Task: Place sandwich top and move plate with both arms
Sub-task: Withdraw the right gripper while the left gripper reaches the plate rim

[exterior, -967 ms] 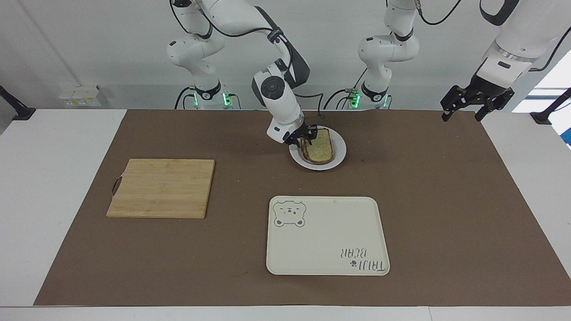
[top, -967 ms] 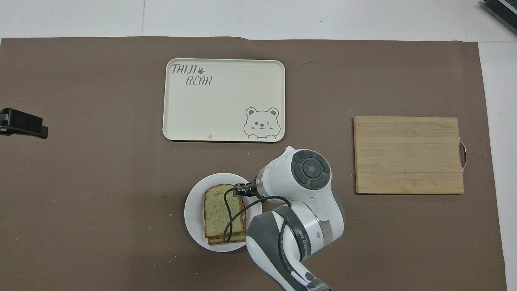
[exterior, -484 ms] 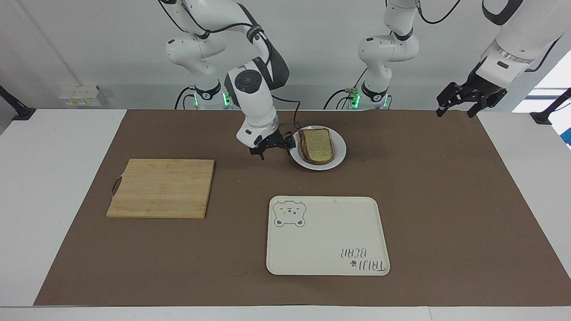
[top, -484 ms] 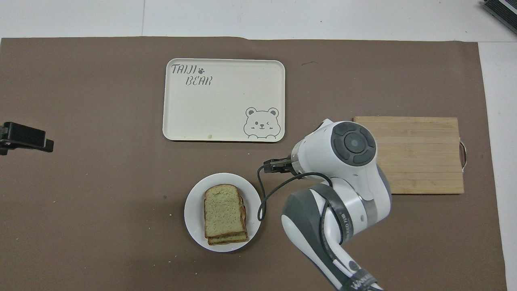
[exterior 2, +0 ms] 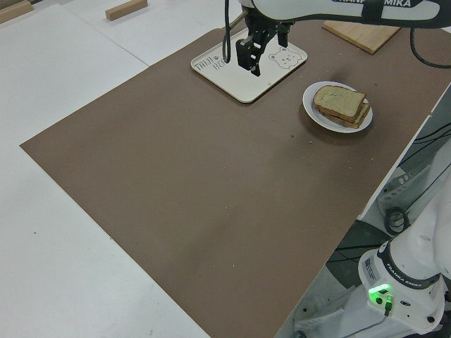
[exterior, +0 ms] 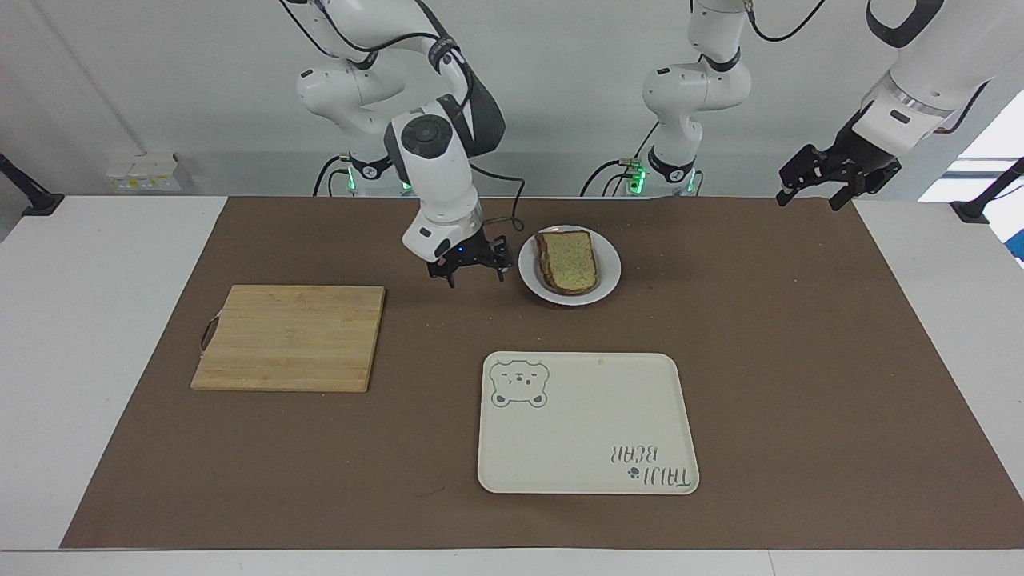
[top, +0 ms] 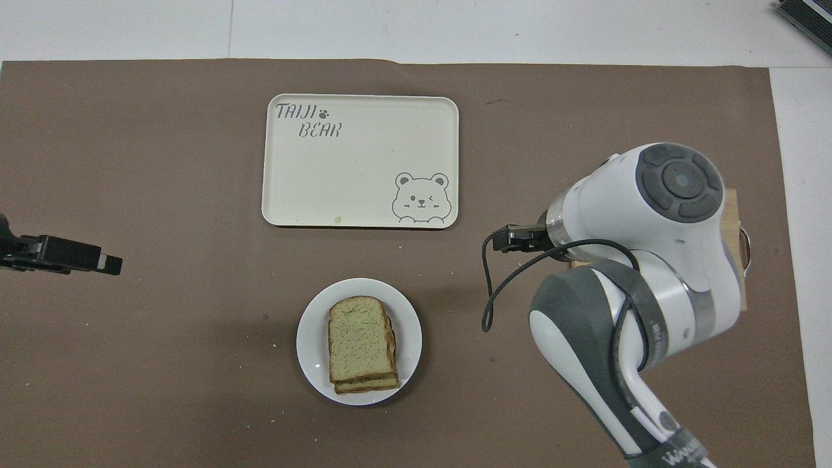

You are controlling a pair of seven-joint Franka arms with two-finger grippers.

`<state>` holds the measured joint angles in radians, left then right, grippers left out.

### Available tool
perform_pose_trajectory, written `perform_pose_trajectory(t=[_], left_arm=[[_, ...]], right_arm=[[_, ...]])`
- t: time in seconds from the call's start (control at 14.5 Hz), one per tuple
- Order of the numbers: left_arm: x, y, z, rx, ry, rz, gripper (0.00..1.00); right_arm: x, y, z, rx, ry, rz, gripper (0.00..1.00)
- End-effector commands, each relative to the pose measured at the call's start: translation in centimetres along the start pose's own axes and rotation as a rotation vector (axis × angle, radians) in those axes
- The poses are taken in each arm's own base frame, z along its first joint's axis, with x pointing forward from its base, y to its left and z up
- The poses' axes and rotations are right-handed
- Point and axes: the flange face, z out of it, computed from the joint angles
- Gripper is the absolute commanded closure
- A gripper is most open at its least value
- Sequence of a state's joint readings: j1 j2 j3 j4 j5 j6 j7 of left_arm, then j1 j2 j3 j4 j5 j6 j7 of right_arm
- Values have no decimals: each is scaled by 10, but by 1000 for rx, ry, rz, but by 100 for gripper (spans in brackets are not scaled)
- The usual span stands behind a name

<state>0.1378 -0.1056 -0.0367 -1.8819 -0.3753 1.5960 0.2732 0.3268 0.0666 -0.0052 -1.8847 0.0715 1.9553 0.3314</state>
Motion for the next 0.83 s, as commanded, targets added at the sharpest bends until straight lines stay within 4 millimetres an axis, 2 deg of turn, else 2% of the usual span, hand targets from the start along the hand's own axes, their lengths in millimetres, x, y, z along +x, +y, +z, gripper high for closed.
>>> perform_pose_trajectory(t=[0.0,0.07,0.21,0.28,0.41,0.62,0.76], left_arm=[[-19,-3,50,-64,14,35,0],[-17,2,74,-111,13,68,0],[-17,-2,114,-170,32,55,0],[-18,2,140,-214,33,83,0],[-27,2,186,-260,58,82,0],[-42,18,229,-295,56,47,0],[-55,36,262,-275,55,52,0]], right_arm=[[3,35,-17,-24,-1,45,0],[3,48,-25,-22,5,61,0],[5,81,-41,-20,11,72,0],[4,97,-51,-17,26,70,0],[2,122,-68,-14,43,79,0],[-1,149,-99,-10,69,123,0],[-1,157,-120,-23,70,136,0]])
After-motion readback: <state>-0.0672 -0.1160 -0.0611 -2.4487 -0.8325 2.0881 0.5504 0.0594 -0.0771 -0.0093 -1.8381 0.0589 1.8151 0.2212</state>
